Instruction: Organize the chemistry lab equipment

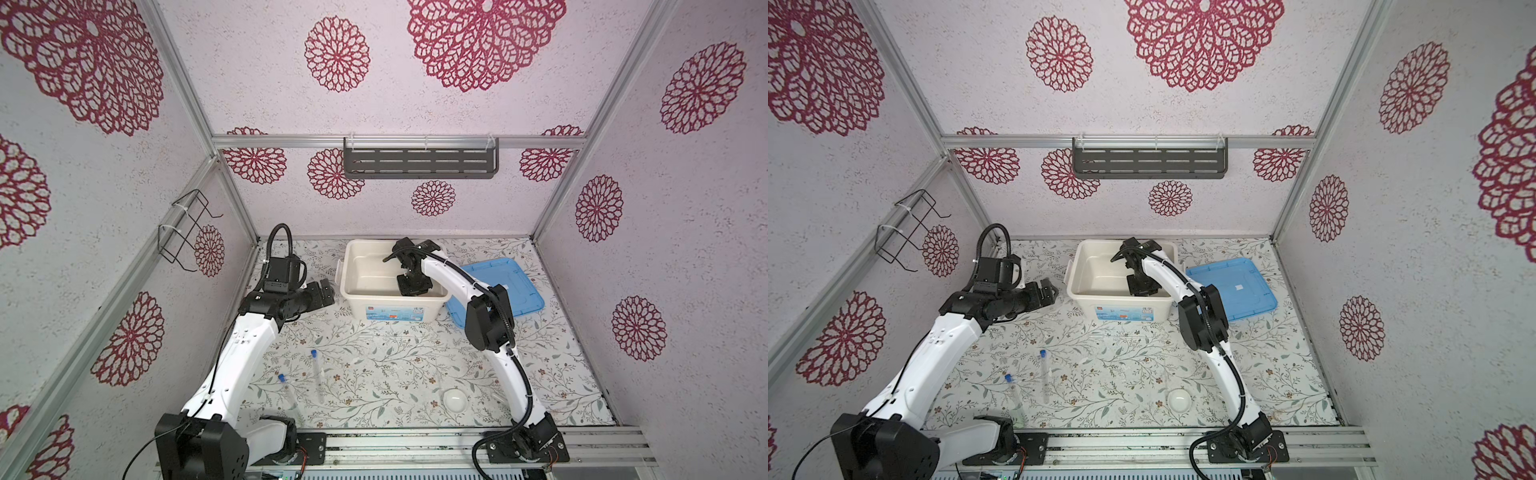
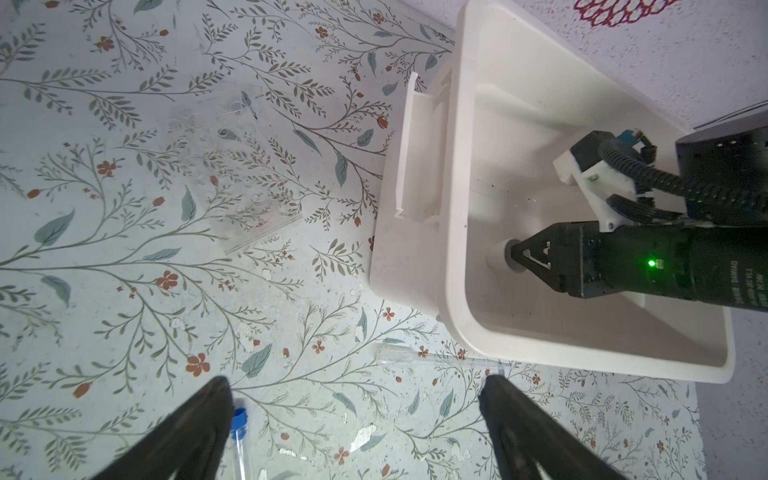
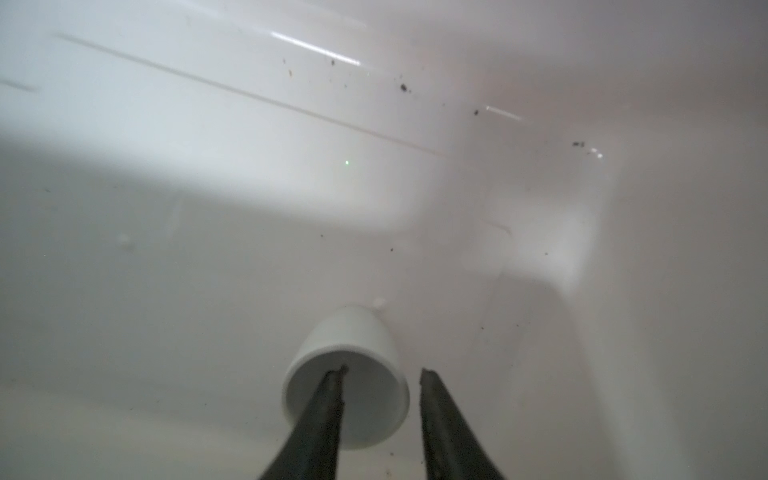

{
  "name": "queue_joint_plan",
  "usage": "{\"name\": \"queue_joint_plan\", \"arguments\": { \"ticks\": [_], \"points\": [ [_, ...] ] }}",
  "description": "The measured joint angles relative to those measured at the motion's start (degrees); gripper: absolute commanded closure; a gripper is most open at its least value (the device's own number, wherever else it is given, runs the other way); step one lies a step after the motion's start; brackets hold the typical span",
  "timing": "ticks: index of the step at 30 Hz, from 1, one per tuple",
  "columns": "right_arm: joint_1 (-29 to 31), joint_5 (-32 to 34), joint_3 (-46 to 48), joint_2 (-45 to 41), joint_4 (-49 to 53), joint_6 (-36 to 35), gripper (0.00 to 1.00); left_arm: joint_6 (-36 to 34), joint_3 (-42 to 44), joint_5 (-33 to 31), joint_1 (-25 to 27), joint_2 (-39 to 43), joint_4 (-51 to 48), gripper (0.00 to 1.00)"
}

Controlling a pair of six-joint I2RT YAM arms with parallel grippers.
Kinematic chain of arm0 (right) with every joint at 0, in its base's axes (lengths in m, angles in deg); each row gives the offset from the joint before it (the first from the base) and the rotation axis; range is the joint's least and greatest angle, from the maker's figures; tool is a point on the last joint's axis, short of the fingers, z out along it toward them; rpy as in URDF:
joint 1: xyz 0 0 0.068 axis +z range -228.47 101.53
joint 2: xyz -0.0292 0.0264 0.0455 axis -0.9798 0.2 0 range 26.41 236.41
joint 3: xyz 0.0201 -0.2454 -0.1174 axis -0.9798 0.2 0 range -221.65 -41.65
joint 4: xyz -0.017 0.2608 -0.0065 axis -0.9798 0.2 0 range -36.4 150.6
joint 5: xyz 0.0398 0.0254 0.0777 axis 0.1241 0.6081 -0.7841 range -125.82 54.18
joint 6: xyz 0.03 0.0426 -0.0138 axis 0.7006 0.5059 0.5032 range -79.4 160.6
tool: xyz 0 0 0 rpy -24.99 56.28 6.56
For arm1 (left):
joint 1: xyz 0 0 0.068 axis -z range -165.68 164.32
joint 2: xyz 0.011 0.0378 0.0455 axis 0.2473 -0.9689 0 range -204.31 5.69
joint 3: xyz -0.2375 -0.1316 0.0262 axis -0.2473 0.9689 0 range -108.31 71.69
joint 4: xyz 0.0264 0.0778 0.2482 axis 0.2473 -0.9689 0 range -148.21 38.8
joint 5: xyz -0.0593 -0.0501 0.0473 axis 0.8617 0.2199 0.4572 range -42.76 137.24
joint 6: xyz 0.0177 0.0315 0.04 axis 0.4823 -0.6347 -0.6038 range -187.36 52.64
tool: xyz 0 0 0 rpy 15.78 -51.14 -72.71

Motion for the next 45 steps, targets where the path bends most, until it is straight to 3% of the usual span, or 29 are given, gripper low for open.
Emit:
{"name": "queue_joint_plan", "arguments": {
  "ticks": [8,13,16,23,28,35,45],
  "points": [
    [0.0,-0.33,0.59,-14.67,-3.74,0.28,0.48,1.14,4.63,-8.39,0.0,9.2,3.45,0.02],
    [0.17,-0.33,9.68,-27.82,-7.52,-0.17,0.46,1.42,6.95,-14.51,0.0,13.81,4.94,0.03],
    [0.48,0.48,21.62,-37.22,-10.67,-0.11,0.44,1.38,7.63,-17.55,0.0,14.91,5.07,0.03],
    [0.94,1.27,62.01,-66.66,-16.37,4.61,0.43,1.6,10.62,-23.85,0.0,15.93,4.66,0.03],
    [1.29,-4.11,76.78,-80.26,-16.96,12.2,0.46,2.6,12.61,-24.63,0.0,16.06,5.57,0.03],
    [3.63,-9.9,96.72,-81.46,-19.19,18.49,0.46,5.16,15.21,-23.58,0.0,15.43,10.14,0.03],
    [6.34,-19.08,106.64,-82.58,-25.57,21.51,0.53,5.46,15.39,-23.12,0.0,15.23,11.21,0.03]
  ]
}}
